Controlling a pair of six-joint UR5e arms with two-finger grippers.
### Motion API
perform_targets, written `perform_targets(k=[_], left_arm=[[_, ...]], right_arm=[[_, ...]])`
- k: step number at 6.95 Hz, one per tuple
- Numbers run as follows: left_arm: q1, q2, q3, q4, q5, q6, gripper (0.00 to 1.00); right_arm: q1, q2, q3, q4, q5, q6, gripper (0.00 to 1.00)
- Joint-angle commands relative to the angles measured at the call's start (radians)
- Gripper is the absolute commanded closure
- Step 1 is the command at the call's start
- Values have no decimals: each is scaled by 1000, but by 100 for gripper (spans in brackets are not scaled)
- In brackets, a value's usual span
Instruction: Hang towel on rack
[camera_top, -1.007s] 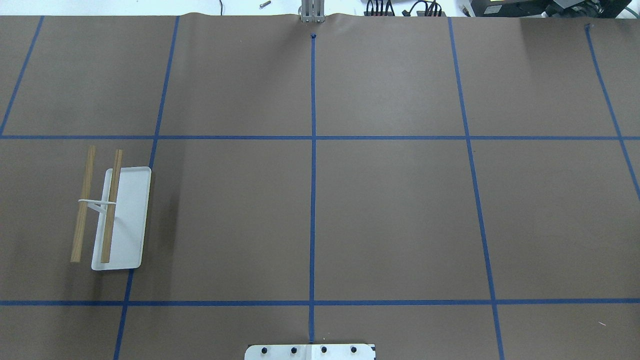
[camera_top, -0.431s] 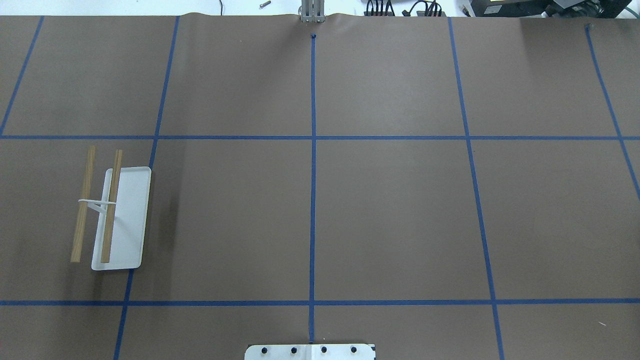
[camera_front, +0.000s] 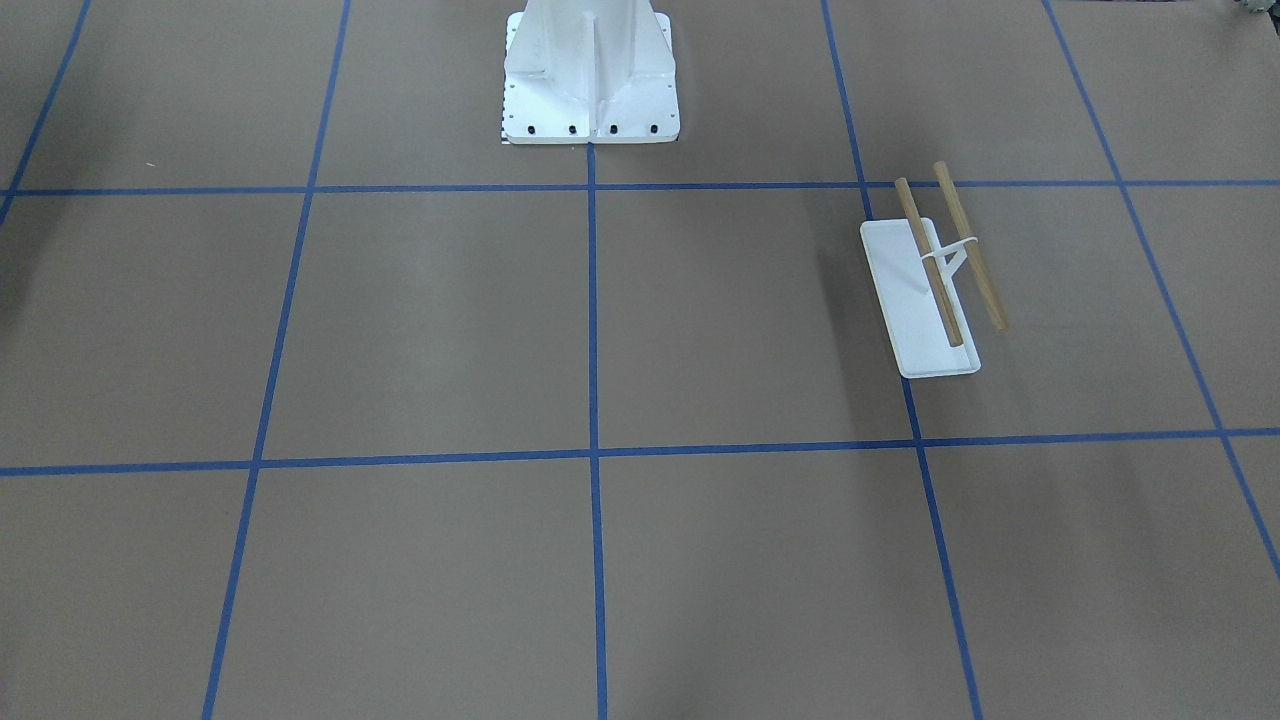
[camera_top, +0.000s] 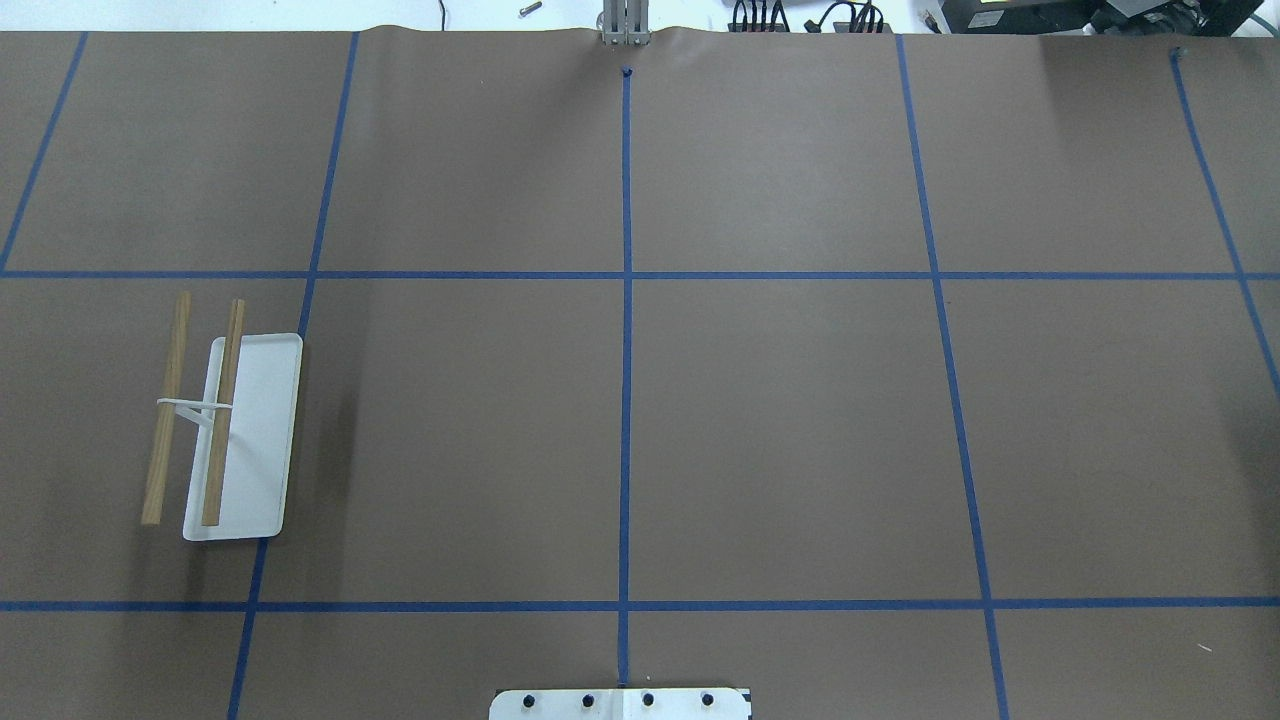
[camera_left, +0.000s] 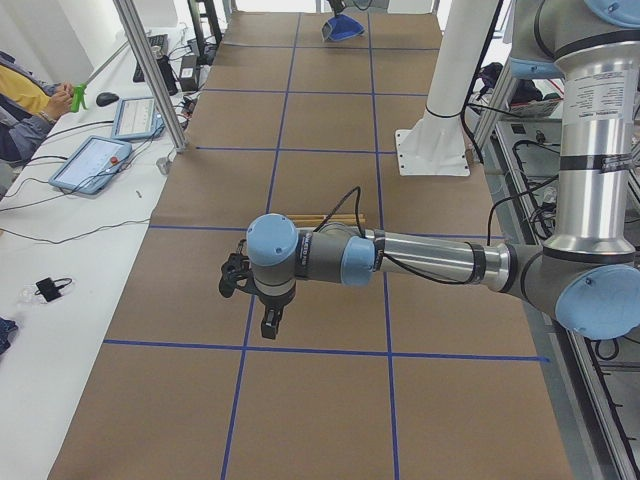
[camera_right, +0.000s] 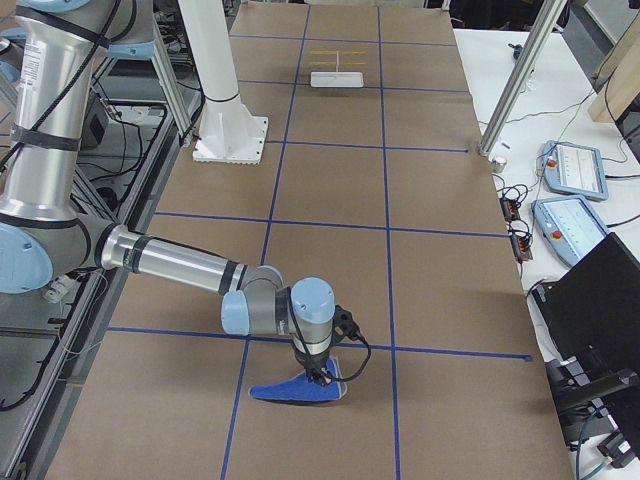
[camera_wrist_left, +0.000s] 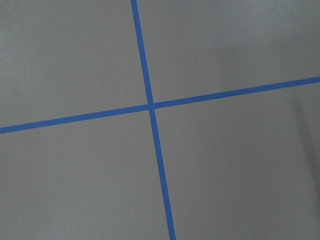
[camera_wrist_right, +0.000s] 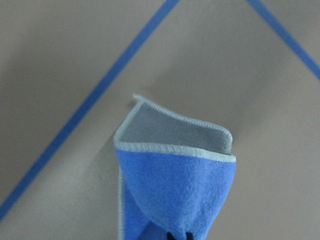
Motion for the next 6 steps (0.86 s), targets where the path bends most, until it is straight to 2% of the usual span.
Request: perform_targets(k=[1,2,3,5,6], left_arm=[[45,-41,2,-122,-17,-264,2],[94,-98,2,-157,-71,-453,2],[149,-174,2,-193,-120,-679,2],[273,-341,11,-291,-125,-1172,2],[348,-407,16,-326,-117,-1362,2]], right_arm=[[11,92,203,-272,112,399,100],[0,155,208,-284,215,616,100],[-45,216,237,-284,238,859,100],[-232,423,274,-282,210,1413,100],[-315,536,266,-284,155,1611,100]])
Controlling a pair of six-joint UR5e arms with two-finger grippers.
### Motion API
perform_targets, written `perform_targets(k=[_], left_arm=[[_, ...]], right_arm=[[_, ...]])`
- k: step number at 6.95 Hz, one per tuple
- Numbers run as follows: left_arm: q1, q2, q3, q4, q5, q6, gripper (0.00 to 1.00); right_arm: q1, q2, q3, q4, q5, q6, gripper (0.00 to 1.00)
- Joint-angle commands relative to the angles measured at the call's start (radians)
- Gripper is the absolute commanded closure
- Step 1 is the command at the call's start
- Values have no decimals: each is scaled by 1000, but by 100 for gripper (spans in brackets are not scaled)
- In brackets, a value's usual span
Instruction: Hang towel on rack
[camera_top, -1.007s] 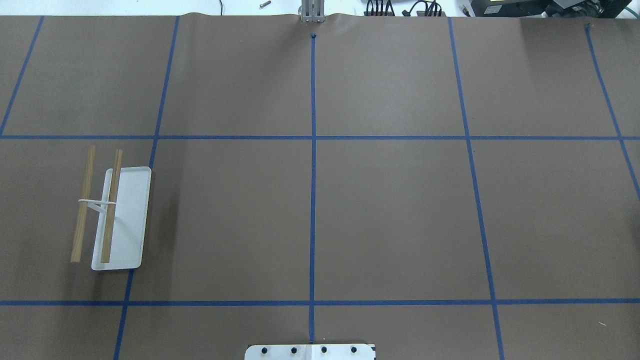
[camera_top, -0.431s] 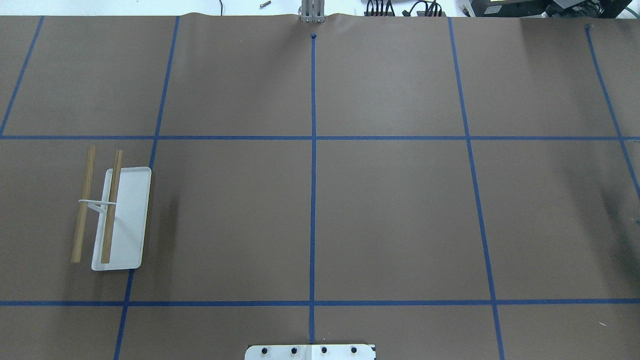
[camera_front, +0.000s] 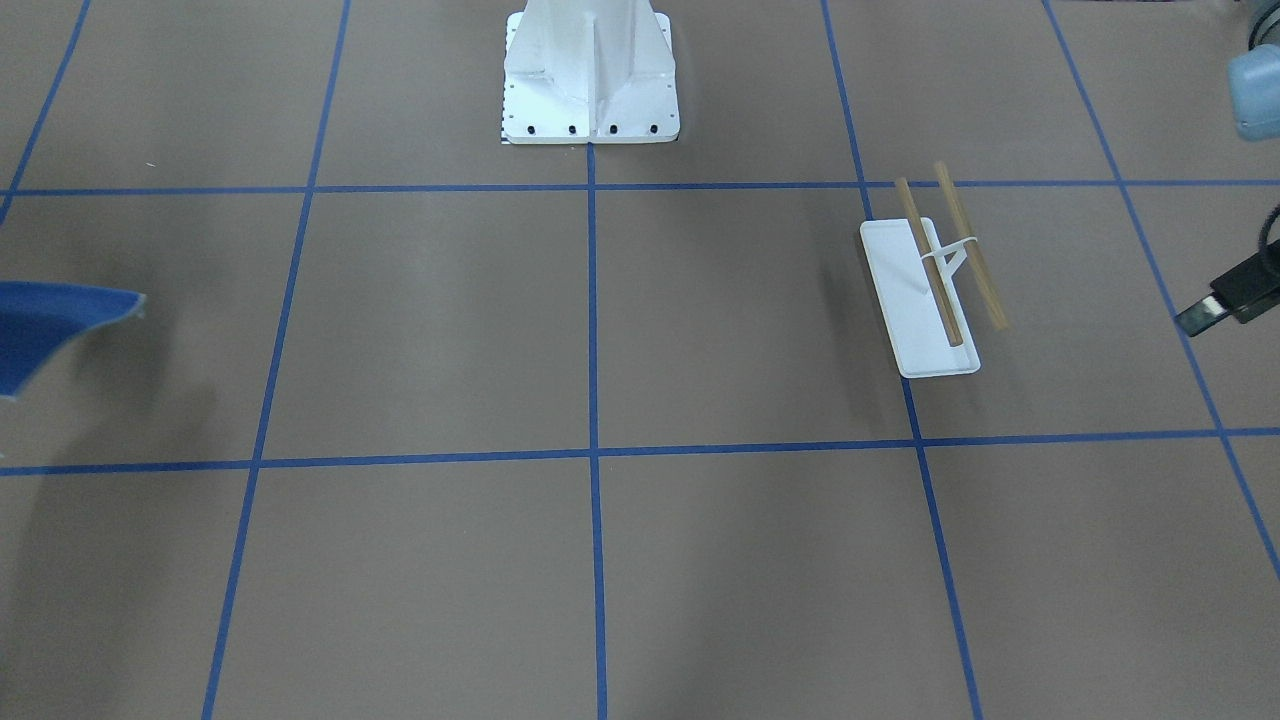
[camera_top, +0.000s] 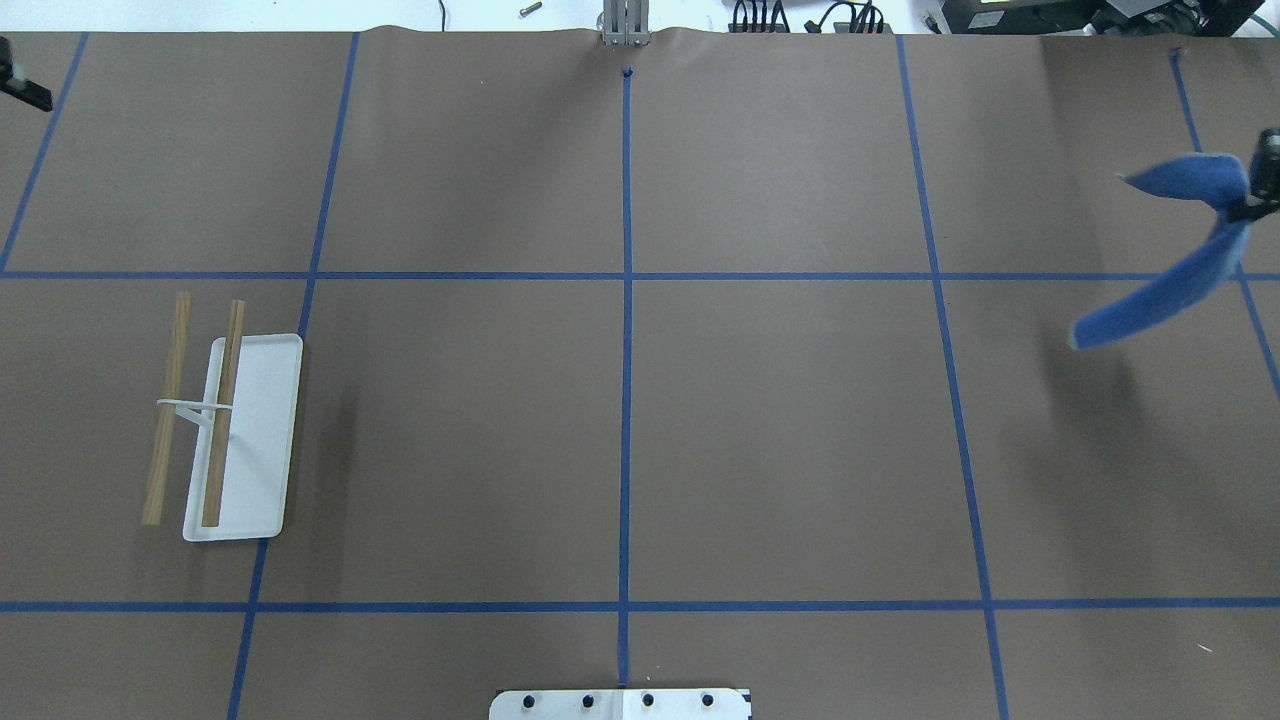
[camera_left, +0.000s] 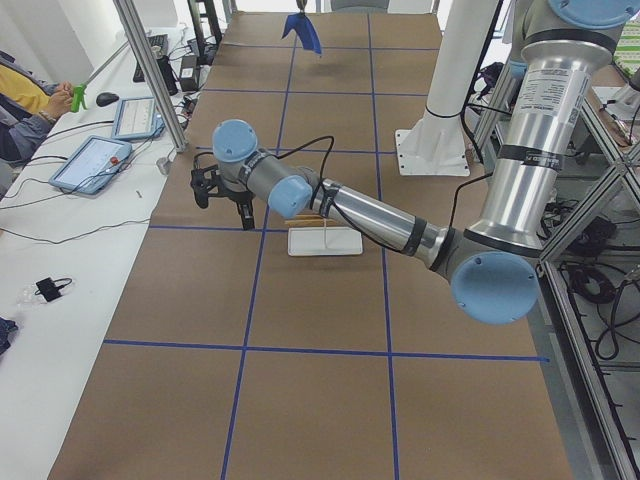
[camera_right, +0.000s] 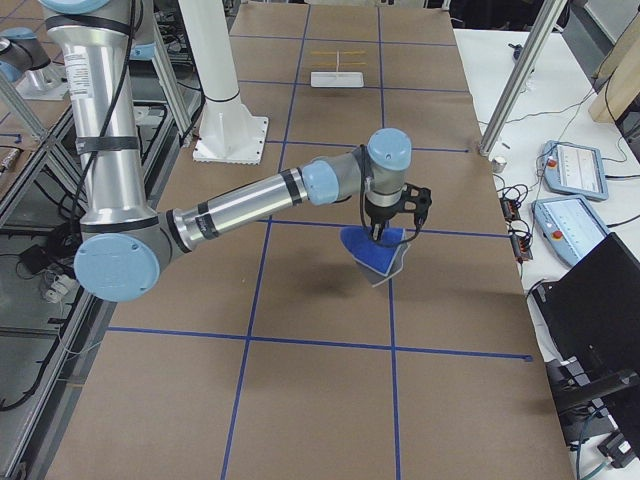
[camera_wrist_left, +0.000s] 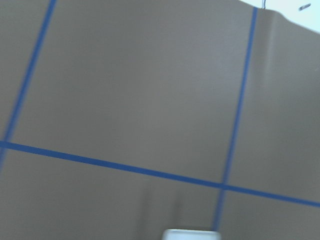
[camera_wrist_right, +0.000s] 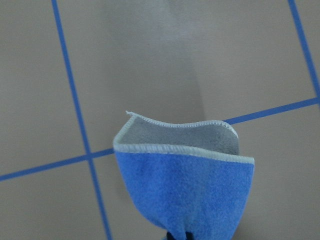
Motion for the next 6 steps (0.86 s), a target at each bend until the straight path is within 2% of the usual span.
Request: perform_targets(k=[1,3,4,5,6], left_arm=[[139,-142,5,-64,5,-415,2],[213,-248,6,-64,26,-737,2],[271,-303,6,-69,81,-956,2],[316,-316,11,-143,109,-1104,2],[398,-322,12,-212,220,-1137,2]], right_arm=[[-183,229,-19,-3,-103,441,100],[-302,379,-22,-2,-145,743,100],[-340,427,-22,-2,-163,824,100],[-372,461,-27,0,-195,868,100],[-391,510,-54,0,-205,910,100]])
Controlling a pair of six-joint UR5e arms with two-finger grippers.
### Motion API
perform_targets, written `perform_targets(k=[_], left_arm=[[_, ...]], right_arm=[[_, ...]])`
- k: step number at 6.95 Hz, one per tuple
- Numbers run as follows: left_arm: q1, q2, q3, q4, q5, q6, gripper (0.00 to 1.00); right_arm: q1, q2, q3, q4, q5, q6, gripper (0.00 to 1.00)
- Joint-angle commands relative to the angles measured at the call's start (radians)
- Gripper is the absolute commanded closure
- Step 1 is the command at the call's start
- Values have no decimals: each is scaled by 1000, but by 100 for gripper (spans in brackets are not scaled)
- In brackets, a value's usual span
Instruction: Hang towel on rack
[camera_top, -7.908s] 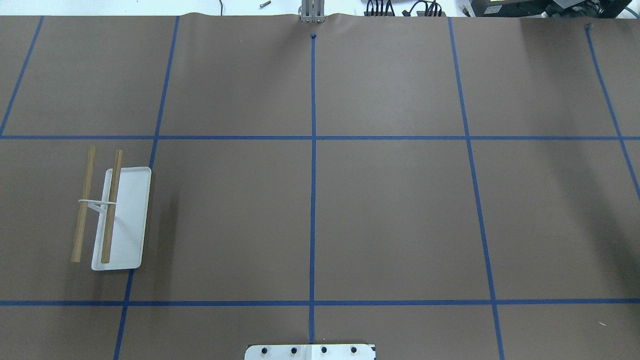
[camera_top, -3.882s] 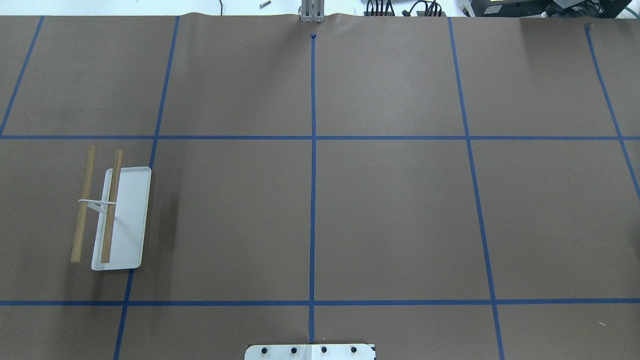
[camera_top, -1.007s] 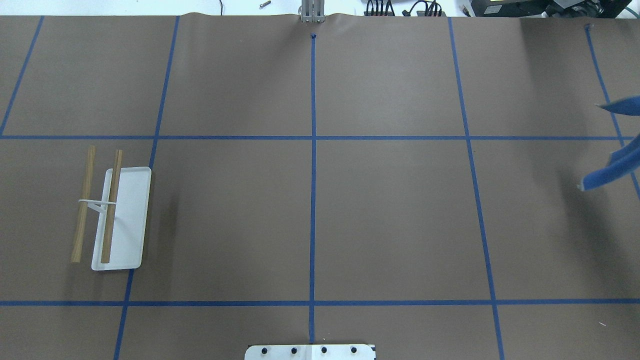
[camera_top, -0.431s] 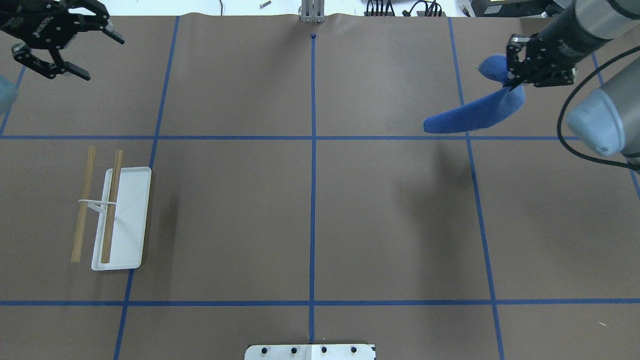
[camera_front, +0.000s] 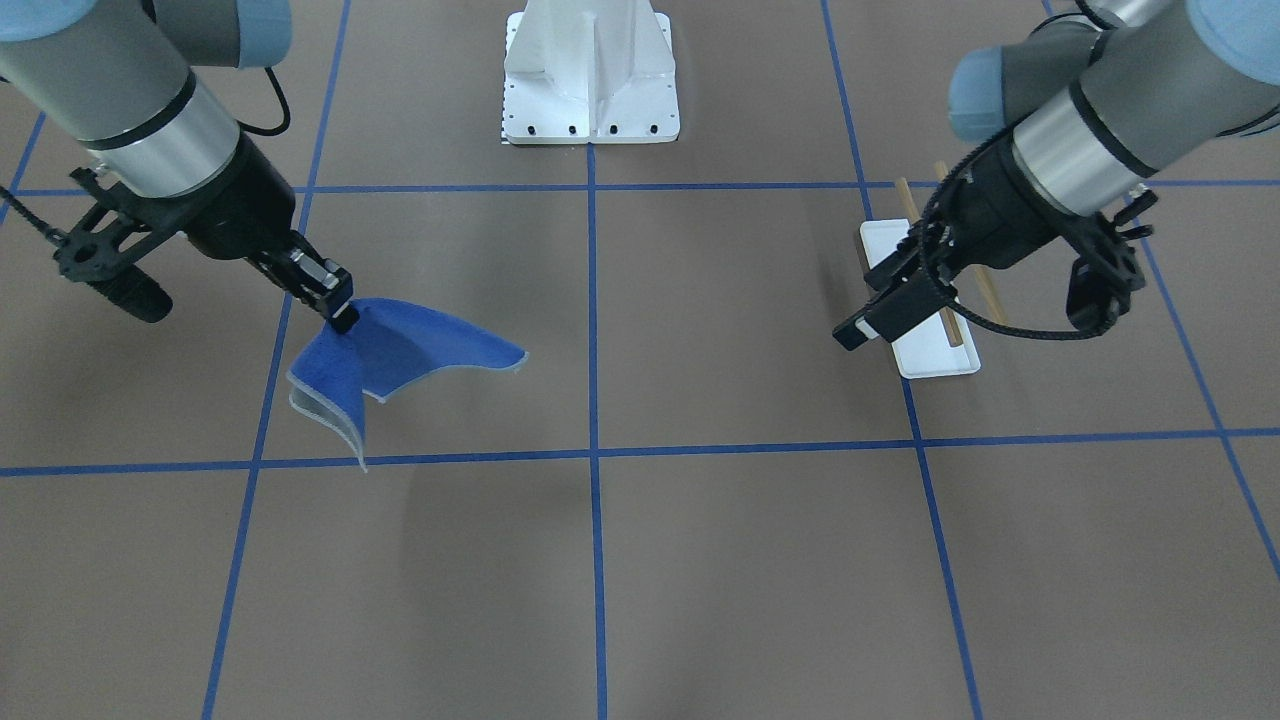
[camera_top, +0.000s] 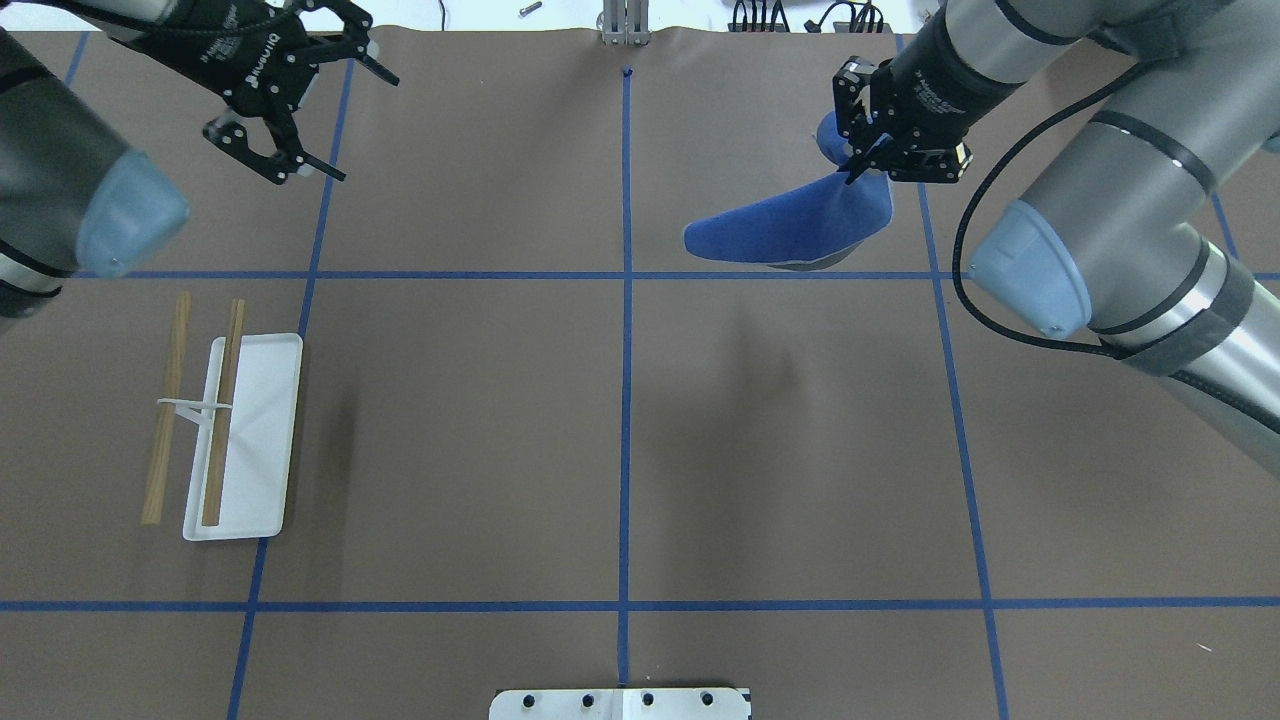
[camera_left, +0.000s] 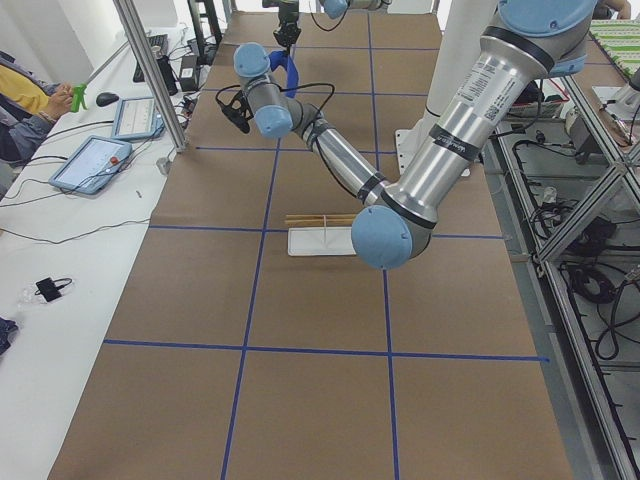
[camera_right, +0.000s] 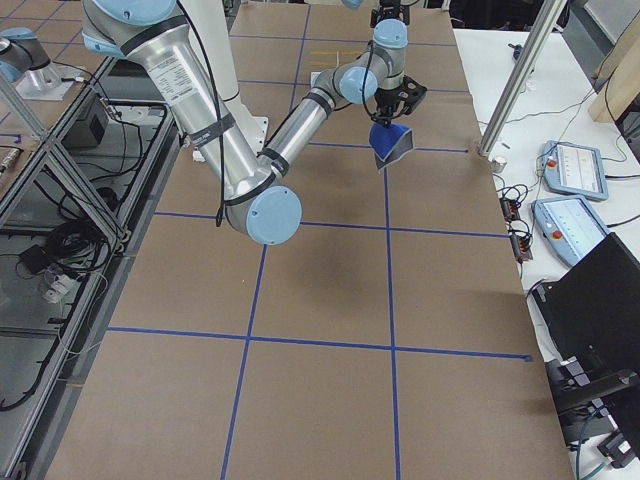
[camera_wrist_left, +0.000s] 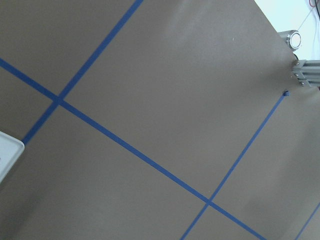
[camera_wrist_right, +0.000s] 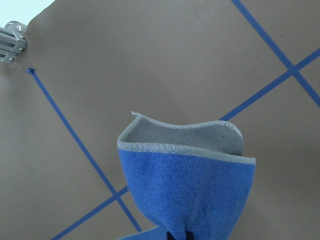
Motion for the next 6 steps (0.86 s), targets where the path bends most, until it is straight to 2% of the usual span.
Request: perform_targets(k=[1,3,4,5,6], left_arm=[[126,-35,-1,-81,165,-163,2],[147,-70,2,-82,203,-218,2],[182,-72,4,-142,306,-355,2],[234,-63,30,-264,380,-360,2],[237,-61,51,-282,373,-343,2]], right_arm=[[-34,106,-54,2,-19,100,100],[-49,148,-67,2,-21,139,100],[-54,165,-73,2,-29,146,100],[-61,171,-73,2,-39,157,100],[-64,182,-73,2,-41,159,100]])
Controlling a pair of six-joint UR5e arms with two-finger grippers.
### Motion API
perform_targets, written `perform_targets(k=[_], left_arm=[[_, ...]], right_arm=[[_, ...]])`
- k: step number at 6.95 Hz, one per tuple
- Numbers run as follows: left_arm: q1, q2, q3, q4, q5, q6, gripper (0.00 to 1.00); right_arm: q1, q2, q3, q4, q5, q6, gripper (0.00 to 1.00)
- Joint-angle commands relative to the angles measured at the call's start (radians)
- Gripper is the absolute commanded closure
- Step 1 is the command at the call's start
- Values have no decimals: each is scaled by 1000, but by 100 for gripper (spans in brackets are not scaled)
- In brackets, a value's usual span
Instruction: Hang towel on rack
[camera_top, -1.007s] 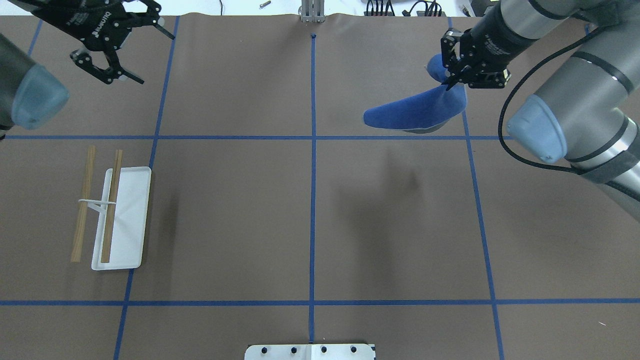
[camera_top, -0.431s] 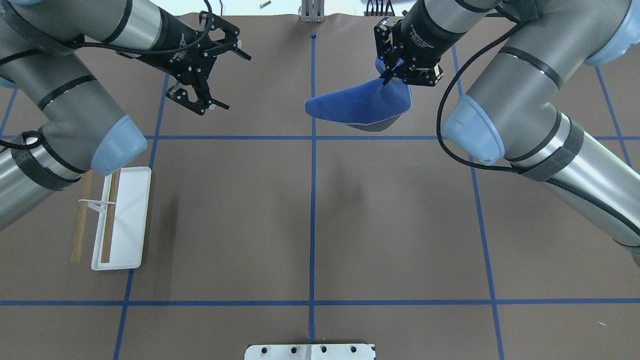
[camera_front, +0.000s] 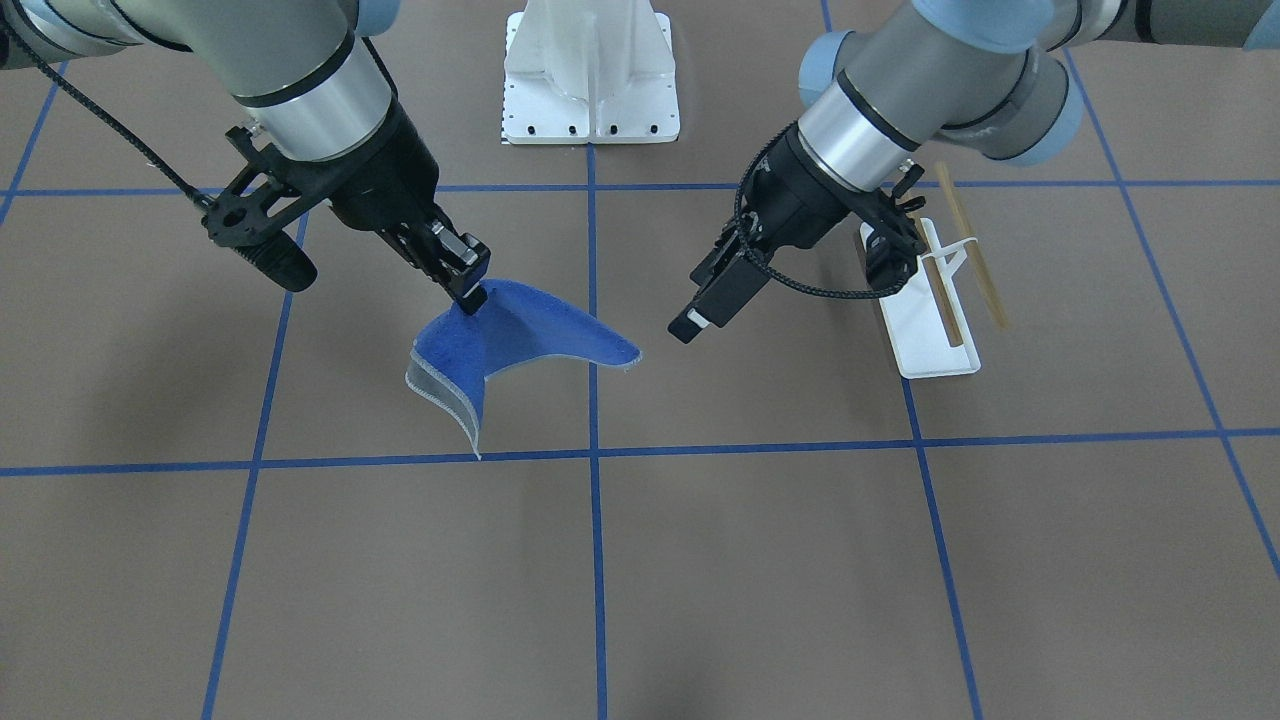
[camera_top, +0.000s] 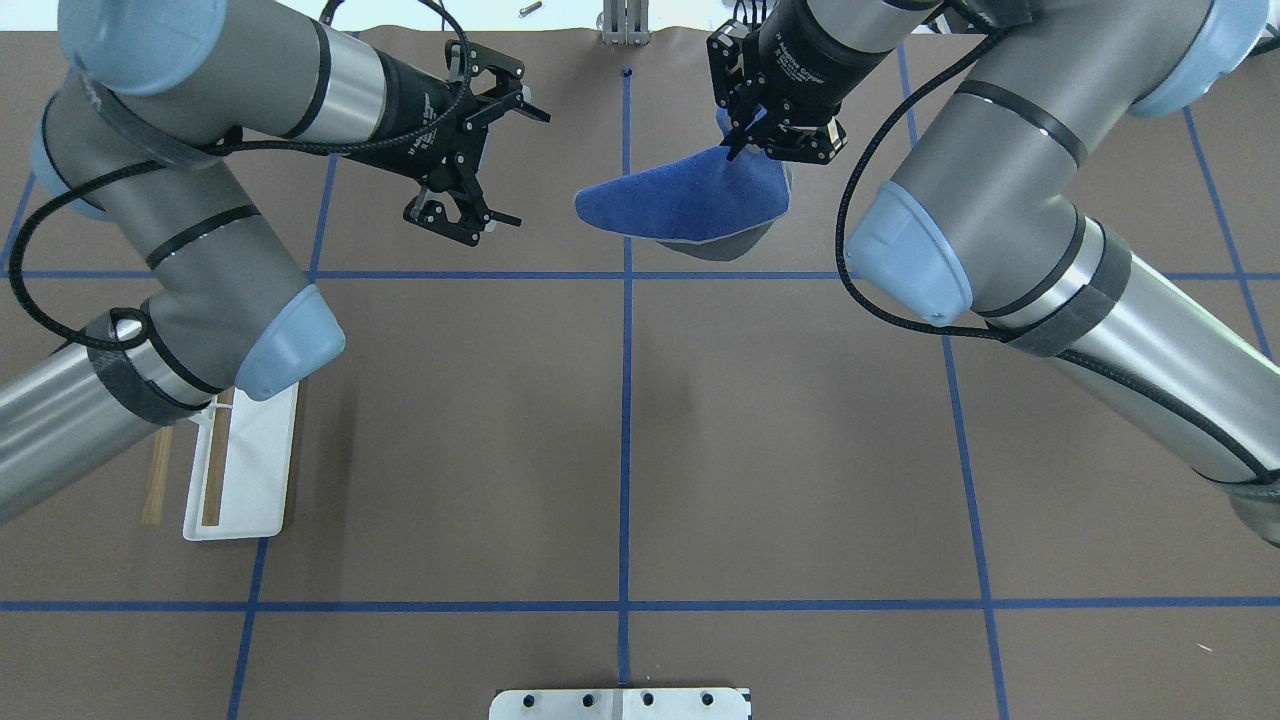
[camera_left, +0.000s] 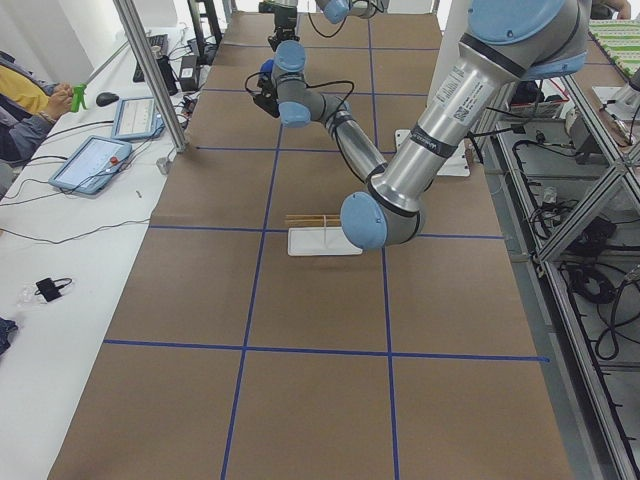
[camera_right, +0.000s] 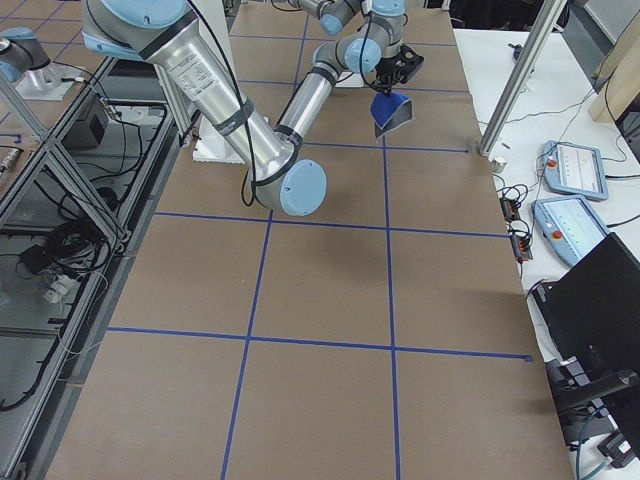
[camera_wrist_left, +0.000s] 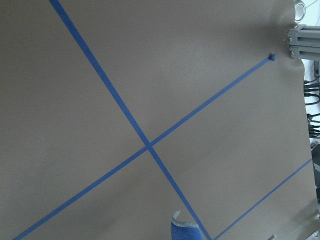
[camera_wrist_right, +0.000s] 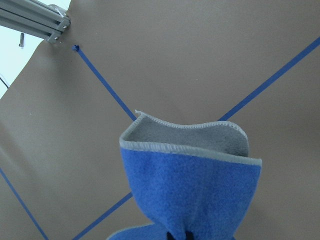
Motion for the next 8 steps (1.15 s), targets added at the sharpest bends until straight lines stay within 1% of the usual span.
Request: perform_targets(k=[1,2,7,8], left_arm=[[26,14,24,-70,30,78,2],[34,29,25,-108,33,85,2],[55,19,25,-108,30,8,2],[57,17,27,-108,32,7,8]], right_arm=[[-9,22,-1,0,-5,8,100],[-16,22,0,0,-8,8,100],[-44,42,16,-2,-15,8,100],[-48,47,17,0,-15,8,100]])
